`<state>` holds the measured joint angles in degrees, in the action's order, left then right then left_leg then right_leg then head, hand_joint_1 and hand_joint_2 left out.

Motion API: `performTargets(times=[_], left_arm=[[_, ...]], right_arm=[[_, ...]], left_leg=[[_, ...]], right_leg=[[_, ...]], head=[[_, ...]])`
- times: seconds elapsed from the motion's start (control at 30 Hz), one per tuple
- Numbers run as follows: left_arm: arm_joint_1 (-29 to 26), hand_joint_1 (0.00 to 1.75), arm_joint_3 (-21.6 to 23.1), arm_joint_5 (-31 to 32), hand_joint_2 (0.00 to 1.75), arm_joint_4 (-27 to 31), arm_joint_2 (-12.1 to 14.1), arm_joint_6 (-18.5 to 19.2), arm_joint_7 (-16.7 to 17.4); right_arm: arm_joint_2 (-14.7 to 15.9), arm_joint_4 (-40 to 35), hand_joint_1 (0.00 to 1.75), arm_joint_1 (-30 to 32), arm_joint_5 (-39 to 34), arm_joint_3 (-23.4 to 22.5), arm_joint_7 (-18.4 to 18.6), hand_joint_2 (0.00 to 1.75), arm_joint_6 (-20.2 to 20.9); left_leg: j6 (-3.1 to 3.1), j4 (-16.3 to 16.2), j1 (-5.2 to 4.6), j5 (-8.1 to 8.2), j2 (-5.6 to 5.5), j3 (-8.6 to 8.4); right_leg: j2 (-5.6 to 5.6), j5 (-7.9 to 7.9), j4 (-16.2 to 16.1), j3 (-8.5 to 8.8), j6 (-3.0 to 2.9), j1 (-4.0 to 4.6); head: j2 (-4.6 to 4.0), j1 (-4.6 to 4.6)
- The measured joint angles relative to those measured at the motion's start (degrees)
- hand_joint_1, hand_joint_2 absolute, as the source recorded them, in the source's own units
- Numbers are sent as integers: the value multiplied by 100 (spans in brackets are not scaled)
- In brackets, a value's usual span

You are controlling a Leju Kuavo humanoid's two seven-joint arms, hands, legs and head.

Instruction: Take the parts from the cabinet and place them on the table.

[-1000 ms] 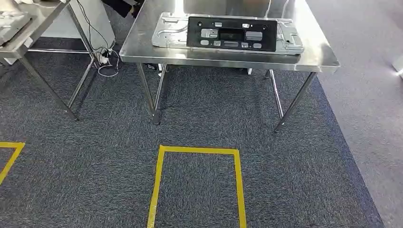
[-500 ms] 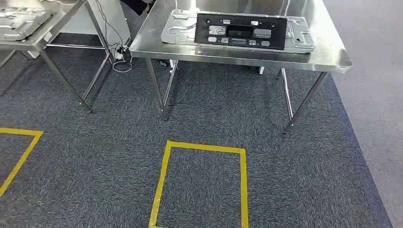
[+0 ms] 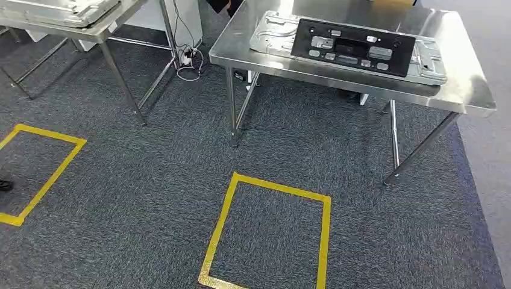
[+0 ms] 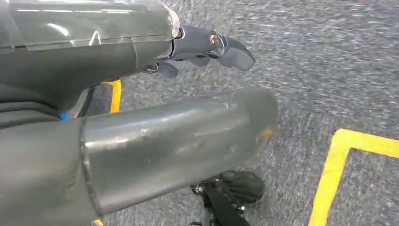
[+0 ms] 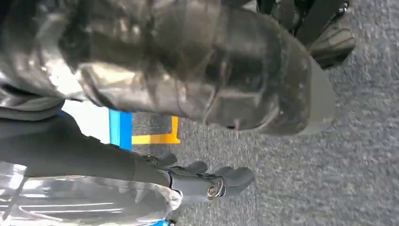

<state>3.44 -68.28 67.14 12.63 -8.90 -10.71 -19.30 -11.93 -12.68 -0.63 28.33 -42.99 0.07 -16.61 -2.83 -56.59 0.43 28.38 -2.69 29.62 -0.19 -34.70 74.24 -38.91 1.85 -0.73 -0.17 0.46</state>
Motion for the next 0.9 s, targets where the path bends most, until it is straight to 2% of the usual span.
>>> performTargets(times=[0.03,0.07,0.1,0.13,0.2,0.27,0.3,0.33,0.37,0.4,0.43,0.47,0.5,0.53,0.57,0.6,0.63,0.67,0.73,0.77,0.8,0.83,0.87,0.9], left_arm=[[-1,0,-4,0,0,0,-2,-2,0],[-1,0,-4,0,0,0,-18,-2,0],[4,0,-4,0,0,0,-28,-4,0],[9,0,-4,0,0,0,-43,-7,-2],[21,0,-7,0,0,0,-46,-13,-2],[-3,0,-15,0,0,0,-48,-15,-2],[-3,0,-26,2,0,0,-46,-17,-2],[0,0,-39,2,0,0,-46,-20,-4],[14,0,-48,2,0,0,-46,-20,-2],[22,0,-52,2,0,0,-50,-20,-4],[24,0,-55,4,0,0,-52,-20,-4],[15,0,-61,2,0,0,-55,-20,-2],[4,0,-68,2,0,0,-55,-19,-2],[-4,0,-74,0,0,0,-55,-20,-2],[-4,0,-81,0,0,0,-52,-17,-2],[0,0,-85,0,0,0,-50,-17,-2],[17,0,-85,0,0,0,-50,-13,-4],[28,0,-85,2,0,0,-50,-7,-13],[0,0,-92,2,0,0,-50,0,-15],[-13,0,-94,2,0,0,-50,0,-15],[-14,0,-96,0,0,0,-52,0,-15],[-5,0,-96,-4,0,0,-66,4,-15],[2,0,-96,-11,0,0,-63,11,-15],[10,0,-98,-24,0,0,-63,15,-15]], right_arm=[[0,0,0,3,30,0,15,0,37],[0,2,0,2,48,0,20,0,61],[0,2,0,6,68,0,26,0,72],[2,9,0,15,85,0,35,0,89],[2,15,0,-12,103,2,35,0,111],[2,15,0,-31,118,2,37,0,116],[0,15,0,-32,118,2,37,0,116],[7,15,0,-19,118,0,37,0,120],[7,17,0,0,129,0,39,0,129],[7,17,0,10,142,0,41,0,137],[7,22,0,17,162,2,46,0,162],[7,24,0,15,183,2,48,0,170],[7,24,0,12,201,7,55,0,173],[7,24,0,6,229,11,76,0,173],[7,24,0,3,262,18,98,0,168],[7,24,0,0,291,24,125,0,166],[7,24,0,-1,312,33,177,0,160],[7,28,0,-2,345,41,233,0,142],[7,28,0,-31,396,55,291,0,131],[7,28,0,-46,404,57,297,0,131],[7,28,0,-51,409,59,304,0,131],[9,28,0,-42,415,59,326,0,122],[9,28,0,-37,431,59,330,0,116],[9,31,0,-29,444,59,339,0,107]], left_leg=[[4,-16,1,2,-92,-2],[14,-31,2,9,-169,-7],[31,-46,6,13,-236,-3],[76,-66,-15,20,-283,37],[160,-81,26,-7,-401,100],[245,-51,28,-31,-545,140],[249,-123,40,25,-430,143],[254,-325,7,197,-131,251],[266,-725,9,446,64,454],[288,-1210,23,683,160,687],[306,-1645,34,847,199,889],[316,-1867,36,872,222,989],[324,-1789,36,763,237,935],[325,-1470,36,562,257,758],[318,-946,36,307,317,472],[297,-442,32,108,468,188],[260,-45,-6,116,761,12],[220,-47,-28,78,657,23],[196,-61,-41,78,564,49],[160,-51,-43,61,507,52],[101,20,5,2,446,1],[72,30,17,-27,403,6],[40,25,20,-47,346,33],[28,22,17,-55,294,56]], right_leg=[[22,270,-434,245,-15,-5],[97,521,-944,507,-35,-11],[298,696,-1414,736,-59,-20],[587,592,-1575,809,-87,-27],[489,606,-1605,786,-106,-1],[357,627,-1652,812,-172,-8],[223,668,-1717,836,-227,-48],[176,677,-1756,842,-275,-43],[74,681,-1758,836,-293,-30],[-22,678,-1751,826,-299,-14],[-123,673,-1743,812,-305,-1],[-212,668,-1729,799,-308,5],[-290,660,-1720,797,-303,5],[-361,653,-1712,799,-298,4],[-432,643,-1701,807,-283,3],[-488,632,-1687,817,-264,4],[-548,610,-1668,826,-231,35],[-596,595,-1656,829,-192,51],[-672,604,-1667,861,-143,42],[-714,617,-1688,885,-115,43],[-689,572,-1664,886,-68,35],[-341,423,-1511,849,-33,4],[-128,159,-1152,684,-27,-5],[-45,-90,-694,475,-19,-12]], head=[[0,0],[0,-2],[0,0],[0,-2],[0,-2],[0,-2],[0,0],[0,-19],[0,-28],[0,-30],[0,-28],[0,-28],[0,-28],[0,-28],[0,-28],[0,-28],[0,-30],[0,-22],[0,-24],[0,-28],[0,-26],[0,-22],[0,-22],[0,-24]])
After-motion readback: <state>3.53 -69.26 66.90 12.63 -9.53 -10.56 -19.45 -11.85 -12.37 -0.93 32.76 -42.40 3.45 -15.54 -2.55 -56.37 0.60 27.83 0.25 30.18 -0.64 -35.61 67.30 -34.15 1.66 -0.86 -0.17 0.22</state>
